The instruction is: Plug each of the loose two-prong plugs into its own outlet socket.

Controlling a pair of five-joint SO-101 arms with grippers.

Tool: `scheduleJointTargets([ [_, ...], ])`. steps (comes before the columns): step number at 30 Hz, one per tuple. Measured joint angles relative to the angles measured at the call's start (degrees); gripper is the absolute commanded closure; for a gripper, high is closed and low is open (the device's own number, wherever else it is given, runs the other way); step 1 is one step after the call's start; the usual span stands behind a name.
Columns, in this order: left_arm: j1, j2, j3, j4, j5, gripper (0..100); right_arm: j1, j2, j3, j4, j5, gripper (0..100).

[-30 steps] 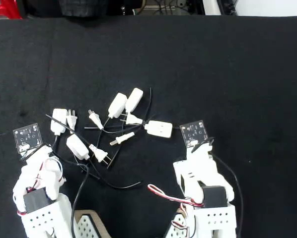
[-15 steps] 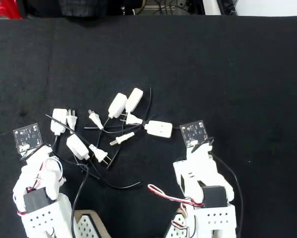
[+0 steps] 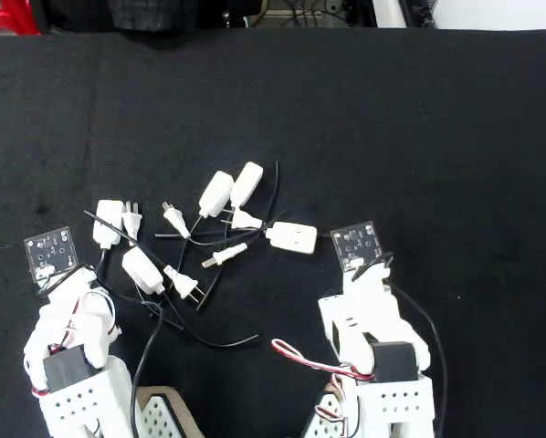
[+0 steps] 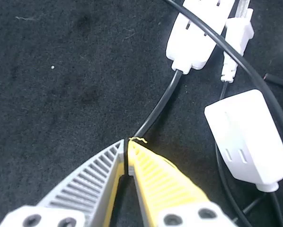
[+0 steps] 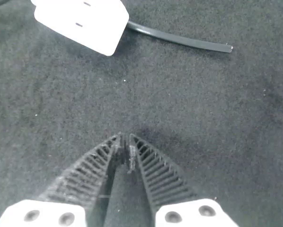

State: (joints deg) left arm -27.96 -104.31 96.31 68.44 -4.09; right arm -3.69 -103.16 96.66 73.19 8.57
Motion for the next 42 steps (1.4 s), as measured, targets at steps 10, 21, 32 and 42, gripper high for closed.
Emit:
scheduleJointTargets([
  [10, 0.00, 0.00, 0.00, 2.73, 0.00, 97, 0.00, 0.00, 0.00, 0.00, 0.00, 98.6],
  [21, 0.00, 0.00, 0.00, 3.52, 0.00, 97, 0.00, 0.00, 0.00, 0.00, 0.00, 98.6],
  [32, 0.00, 0.00, 0.00, 3.52, 0.00, 97, 0.00, 0.00, 0.00, 0.00, 0.00, 98.6],
  [42, 0.00, 0.00, 0.00, 3.52, 0.00, 97, 0.00, 0.00, 0.00, 0.00, 0.00, 98.6],
])
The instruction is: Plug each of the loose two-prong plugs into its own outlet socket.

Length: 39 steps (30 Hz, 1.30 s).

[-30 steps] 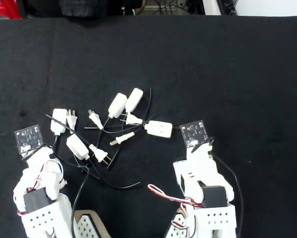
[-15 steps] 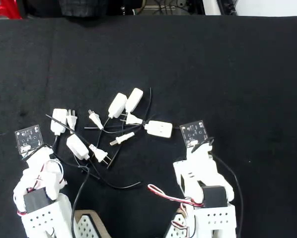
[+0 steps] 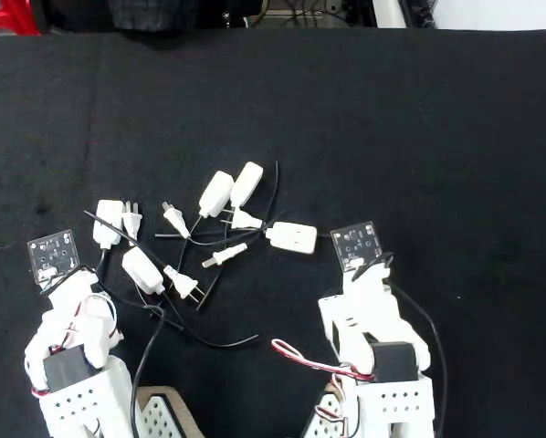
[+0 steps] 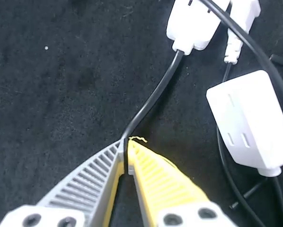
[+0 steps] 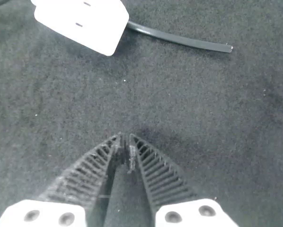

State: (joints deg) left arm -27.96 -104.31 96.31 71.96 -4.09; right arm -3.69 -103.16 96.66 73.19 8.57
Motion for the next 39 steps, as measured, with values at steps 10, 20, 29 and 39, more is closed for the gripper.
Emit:
scheduleJointTargets([
  [10, 0.00, 0.00, -0.53, 0.00, -0.09, 97, 0.00, 0.00, 0.00, 0.00, 0.00, 98.6],
  [20, 7.82, 0.53, -13.80, -2.11, -9.41, 89, 0.00, 0.00, 0.00, 0.00, 0.00, 98.6],
  [29, 13.36, 22.68, -25.93, -6.51, -3.08, 90, 0.00, 0.00, 0.00, 0.00, 0.00, 98.6],
  [39, 17.58, 53.89, -47.30, -7.65, 9.67, 83, 0.00, 0.00, 0.00, 0.00, 0.00, 98.6],
])
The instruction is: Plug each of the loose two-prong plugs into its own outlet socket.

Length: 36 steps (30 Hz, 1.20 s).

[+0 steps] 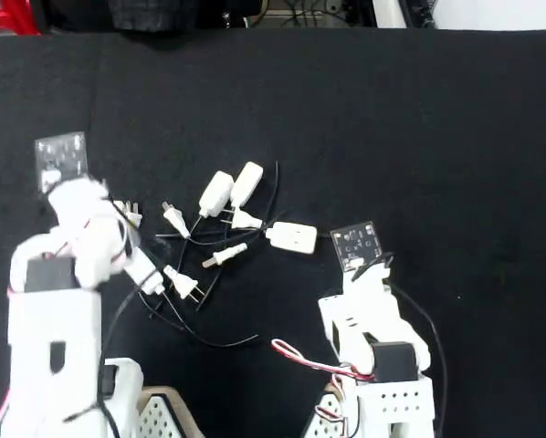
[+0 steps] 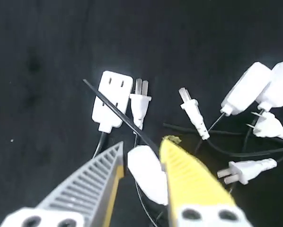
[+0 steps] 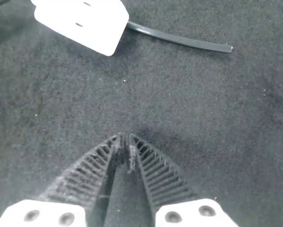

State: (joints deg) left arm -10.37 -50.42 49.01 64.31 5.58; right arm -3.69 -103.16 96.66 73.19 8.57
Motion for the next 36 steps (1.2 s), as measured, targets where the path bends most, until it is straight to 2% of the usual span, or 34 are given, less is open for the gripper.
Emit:
scheduleJointTargets([
  [4, 0.18, 12.31, -8.00, -0.70, -0.26, 83, 0.00, 0.00, 0.00, 0.00, 0.00, 98.6],
  [11, -1.67, 32.70, -18.64, -0.70, -11.69, 83, 0.00, 0.00, 0.00, 0.00, 0.00, 98.6],
  [18, -5.71, 47.03, -27.43, -0.79, -18.11, 83, 0.00, 0.00, 0.00, 0.00, 0.00, 98.6],
  [36, -8.18, 59.78, -32.62, -1.14, -24.26, 83, 0.00, 0.00, 0.00, 0.00, 0.00, 98.6],
])
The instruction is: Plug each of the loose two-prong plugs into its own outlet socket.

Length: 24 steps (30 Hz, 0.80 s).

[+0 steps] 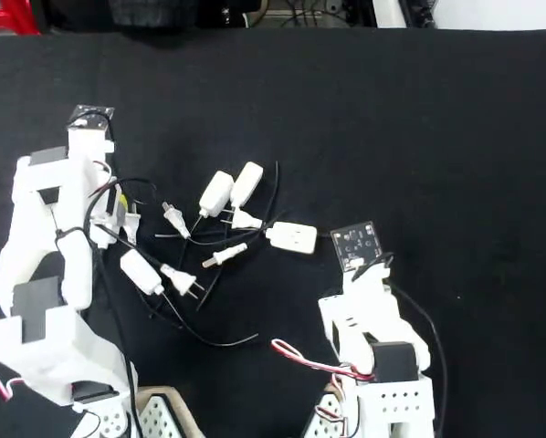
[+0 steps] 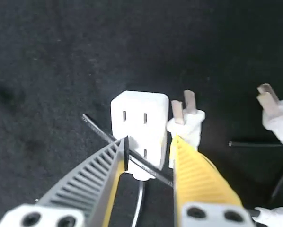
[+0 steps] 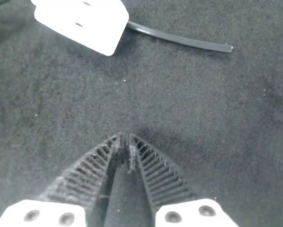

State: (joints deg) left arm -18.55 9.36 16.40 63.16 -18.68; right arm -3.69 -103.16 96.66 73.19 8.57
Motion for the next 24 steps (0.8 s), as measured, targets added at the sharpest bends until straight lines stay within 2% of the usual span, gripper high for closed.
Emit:
scheduleJointTargets([
  [11, -0.44, 6.86, -2.73, -0.88, 0.00, 83, 0.00, 0.00, 0.00, 0.00, 0.00, 98.6],
  [24, 2.37, 3.69, -2.90, 6.86, -0.09, 78, 0.00, 0.00, 0.00, 0.00, 0.00, 98.6],
])
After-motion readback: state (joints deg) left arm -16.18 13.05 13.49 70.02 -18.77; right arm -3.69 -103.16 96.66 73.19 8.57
